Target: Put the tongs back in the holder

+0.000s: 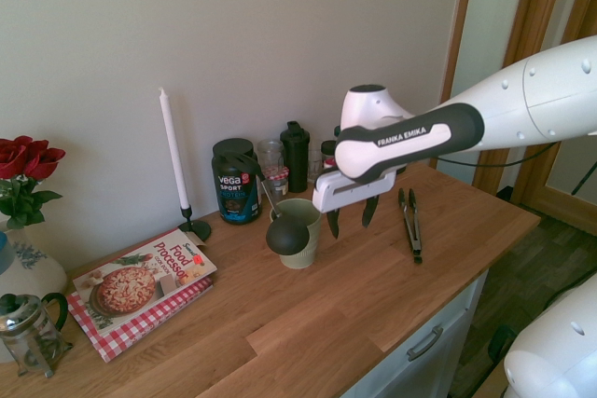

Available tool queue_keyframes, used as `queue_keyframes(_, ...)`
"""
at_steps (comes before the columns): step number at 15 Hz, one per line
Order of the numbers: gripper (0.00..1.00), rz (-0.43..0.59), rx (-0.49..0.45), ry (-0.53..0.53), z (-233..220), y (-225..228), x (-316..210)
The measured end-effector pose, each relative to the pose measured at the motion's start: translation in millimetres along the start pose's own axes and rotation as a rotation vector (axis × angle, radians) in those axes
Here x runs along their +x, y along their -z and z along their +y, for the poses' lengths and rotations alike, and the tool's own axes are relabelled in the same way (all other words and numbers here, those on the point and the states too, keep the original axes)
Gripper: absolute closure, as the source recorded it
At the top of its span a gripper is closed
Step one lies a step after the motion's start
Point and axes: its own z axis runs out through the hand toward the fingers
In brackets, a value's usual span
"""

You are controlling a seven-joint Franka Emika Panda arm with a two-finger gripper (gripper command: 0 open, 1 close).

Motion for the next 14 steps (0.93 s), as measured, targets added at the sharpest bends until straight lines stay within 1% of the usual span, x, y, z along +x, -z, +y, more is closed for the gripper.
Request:
queue_keyframes(3, 0.00, 0.011, 0.029, -0.177, 26.5, 15.2, 71.9)
queue_keyframes(6, 0.00, 0.013, 0.029, -0.294, 48.8, 10.4, 135.5)
queue_keyframes(8, 0.00, 0.009, 0.017, -0.346, 61.8, -9.6, 168.1)
queue_keyframes(10, 0.00, 0.003, -0.001, -0.379, 70.3, -40.0, 189.7)
queue_keyframes(12, 0.00, -0.001, -0.019, -0.391, 69.9, -70.4, 198.2)
queue_keyframes(14, 0.00, -0.006, -0.025, -0.399, 67.9, -89.9, 201.3)
